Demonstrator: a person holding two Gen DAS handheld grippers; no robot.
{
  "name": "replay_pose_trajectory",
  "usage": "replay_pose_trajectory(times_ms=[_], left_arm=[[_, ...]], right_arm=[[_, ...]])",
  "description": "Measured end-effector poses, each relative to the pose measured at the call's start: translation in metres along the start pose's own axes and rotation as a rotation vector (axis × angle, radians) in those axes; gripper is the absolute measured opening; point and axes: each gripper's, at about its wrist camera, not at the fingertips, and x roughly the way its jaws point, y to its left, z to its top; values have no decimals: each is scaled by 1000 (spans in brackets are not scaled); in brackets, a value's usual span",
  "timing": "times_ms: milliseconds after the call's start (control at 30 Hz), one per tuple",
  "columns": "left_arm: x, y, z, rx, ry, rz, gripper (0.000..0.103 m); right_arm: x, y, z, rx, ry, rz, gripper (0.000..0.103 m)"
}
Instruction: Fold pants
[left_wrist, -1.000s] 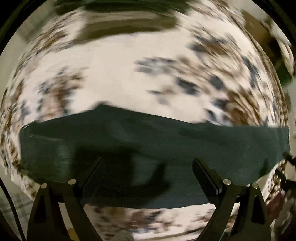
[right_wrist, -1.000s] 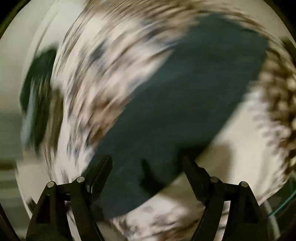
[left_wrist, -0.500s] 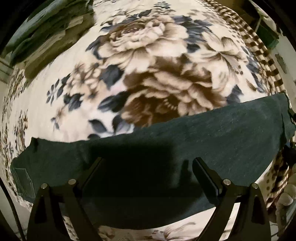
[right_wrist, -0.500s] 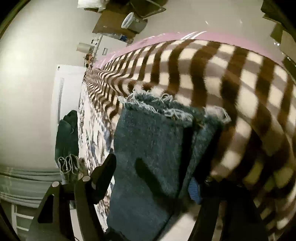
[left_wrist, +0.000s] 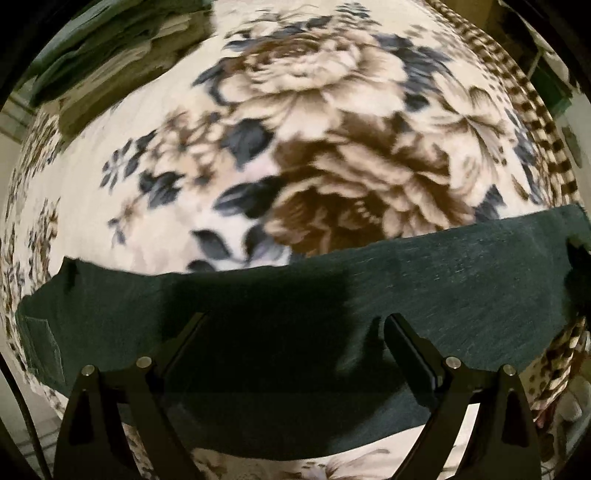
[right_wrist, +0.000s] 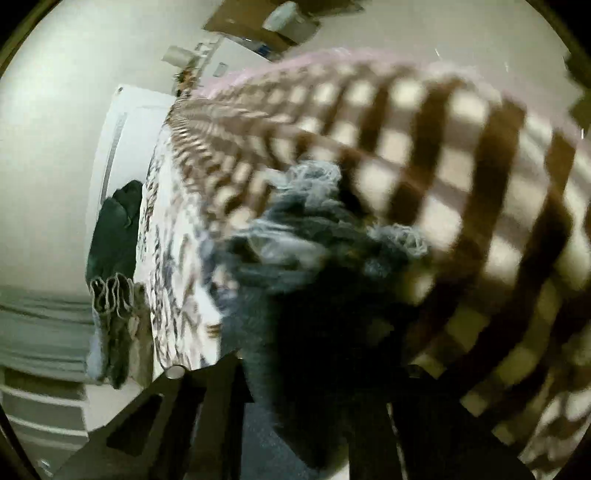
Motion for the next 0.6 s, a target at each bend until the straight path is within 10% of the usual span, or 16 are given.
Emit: replay_pose_trajectory(times_ms=[333,600], left_arm=[[-37,126,-28,-188,-15,-30,95],[-56,257,-85,-363,-27,30,95]], right_arm=[[-53,170,-79,-343,-61,-14,10],[29,281,-254,-678,121,-31,10]])
